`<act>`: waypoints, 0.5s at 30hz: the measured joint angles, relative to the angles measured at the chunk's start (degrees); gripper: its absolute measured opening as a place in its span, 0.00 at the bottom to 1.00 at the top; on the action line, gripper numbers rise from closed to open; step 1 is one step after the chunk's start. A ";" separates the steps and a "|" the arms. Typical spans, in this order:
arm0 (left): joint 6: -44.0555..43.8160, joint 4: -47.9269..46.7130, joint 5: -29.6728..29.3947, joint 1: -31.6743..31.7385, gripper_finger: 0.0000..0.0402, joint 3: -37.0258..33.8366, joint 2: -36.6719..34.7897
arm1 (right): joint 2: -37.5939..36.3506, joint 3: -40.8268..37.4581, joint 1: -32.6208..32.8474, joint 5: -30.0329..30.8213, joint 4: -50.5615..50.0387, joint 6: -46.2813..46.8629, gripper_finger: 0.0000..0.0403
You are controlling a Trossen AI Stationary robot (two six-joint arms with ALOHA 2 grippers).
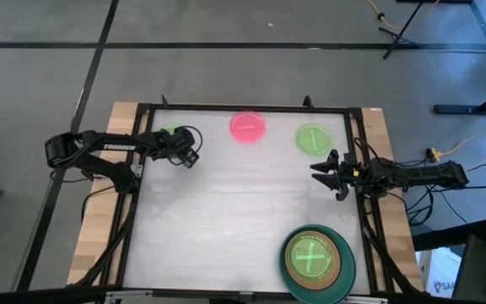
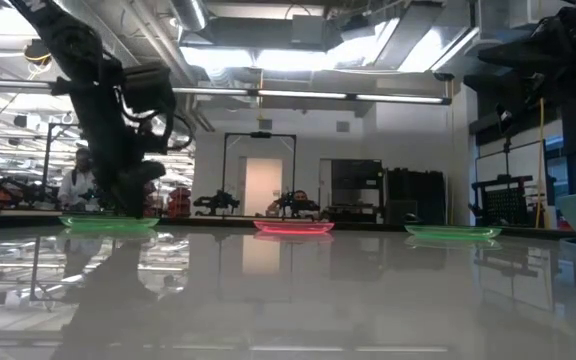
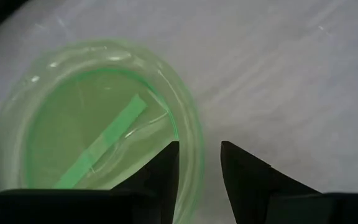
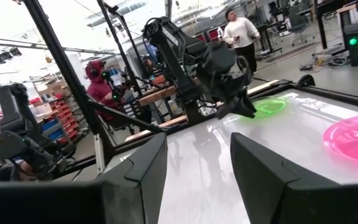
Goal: Stack plastic plates
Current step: Stack the light green plate on top of the light green plate
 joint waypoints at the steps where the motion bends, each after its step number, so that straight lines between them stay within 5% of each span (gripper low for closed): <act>1: 0.41 0.43 0.34 0.30 0.28 -0.46 0.00 | 0.00 0.00 0.01 0.29 -0.02 -0.10 0.42; 15: 1.29 3.95 -1.69 0.76 0.27 -4.52 0.02 | 0.00 0.00 0.00 0.33 -0.02 -0.11 0.42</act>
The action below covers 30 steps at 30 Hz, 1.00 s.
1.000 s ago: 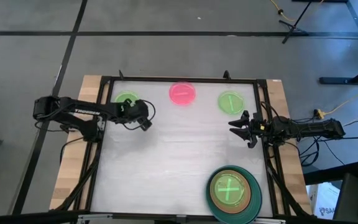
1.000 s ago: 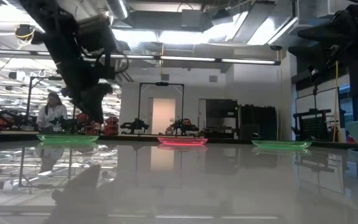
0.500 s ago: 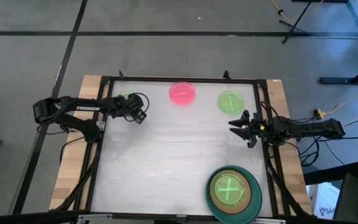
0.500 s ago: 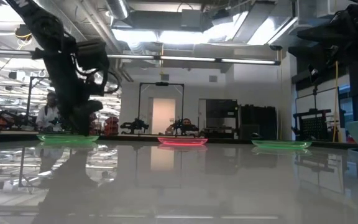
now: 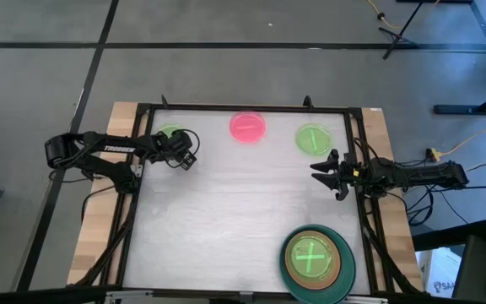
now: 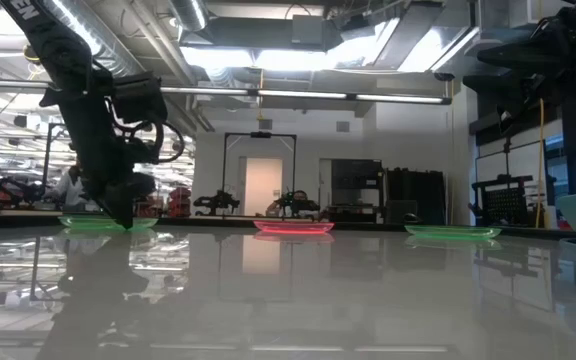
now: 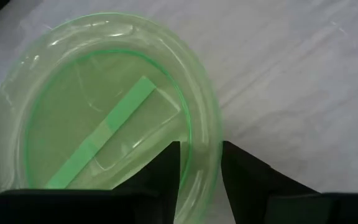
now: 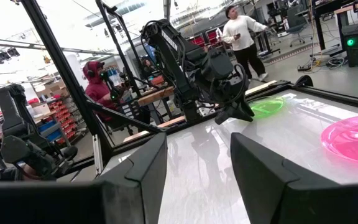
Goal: Stack plastic plates
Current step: Stack the light green plate on top of the light green plate
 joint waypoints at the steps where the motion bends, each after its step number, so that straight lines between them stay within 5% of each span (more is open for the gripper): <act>1: 0.00 0.00 0.40 0.00 0.25 -0.02 0.00 | 0.00 0.00 0.00 0.00 0.00 0.01 0.42; 11: 0.00 1.79 0.97 -0.58 0.01 -0.02 0.00 | 0.00 0.00 0.01 0.01 0.00 0.01 0.42; 30: 4.48 26.28 6.58 -18.91 0.01 -0.04 0.02 | 0.00 0.00 0.00 0.07 0.00 0.04 0.42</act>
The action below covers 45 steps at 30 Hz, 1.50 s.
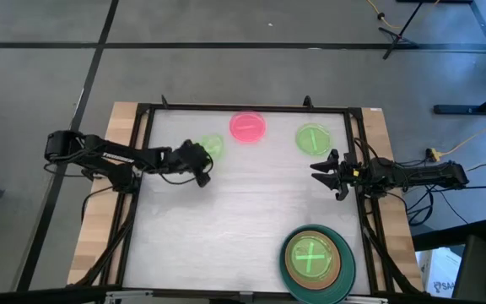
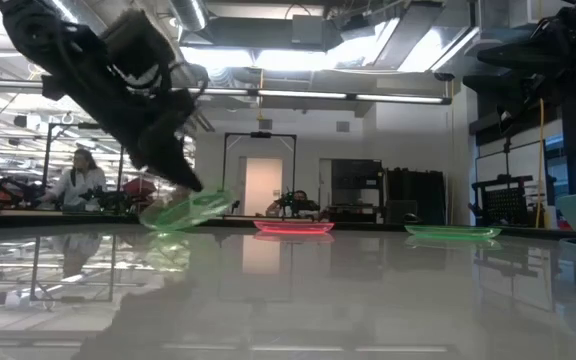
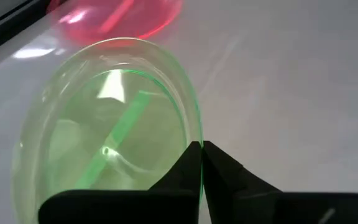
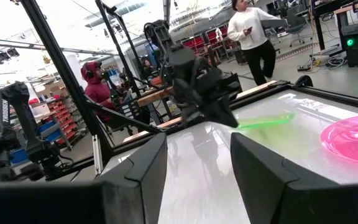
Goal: Stack plastic plates
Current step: Stack the light green plate on top of the light green plate
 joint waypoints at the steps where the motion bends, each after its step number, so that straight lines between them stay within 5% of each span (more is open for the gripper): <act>1: -0.02 1.53 0.52 -1.10 0.00 0.00 0.00 | 0.00 0.00 0.00 0.00 0.00 -0.02 0.42; 10: -0.02 18.29 0.63 -10.77 0.00 0.39 0.00 | 0.00 0.00 0.00 0.00 0.02 0.00 0.42; 22: 2.85 18.33 0.62 -20.58 0.01 10.67 1.93 | 0.02 0.00 0.00 0.00 0.01 0.00 0.42; 28: 7.43 18.23 1.53 -24.31 0.01 19.56 10.74 | 0.02 0.00 0.00 0.01 -0.01 0.00 0.42; 45: 13.66 17.08 19.61 -26.13 0.02 52.00 42.56 | 0.02 0.00 0.02 -0.02 -0.50 0.00 0.42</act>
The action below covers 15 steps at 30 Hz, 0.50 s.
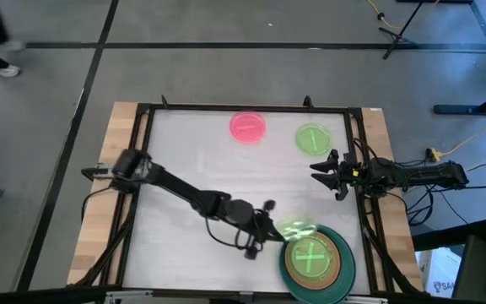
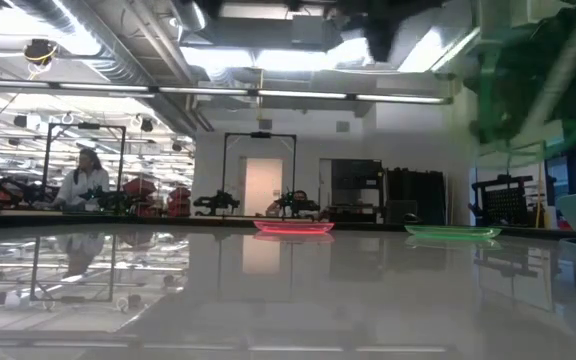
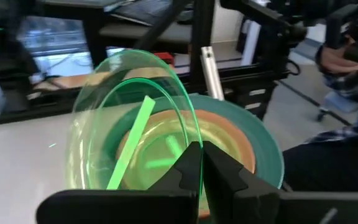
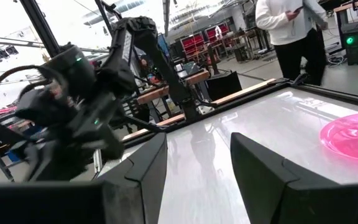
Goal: Stack plastic plates
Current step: Stack the light green plate on top of the light green plate
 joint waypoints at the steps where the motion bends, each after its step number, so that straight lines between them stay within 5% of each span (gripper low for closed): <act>1: 0.00 -0.31 1.14 -0.01 0.02 1.64 1.30 | 0.00 -0.02 -0.02 0.00 0.00 0.00 0.42; 9: 0.85 -0.55 7.09 -1.68 0.02 12.63 8.99 | 0.00 0.00 0.00 0.01 -0.27 0.00 0.42; 15: 2.40 -0.82 7.58 -2.50 0.02 13.49 10.73 | 0.00 0.00 -0.01 0.00 -0.43 0.00 0.42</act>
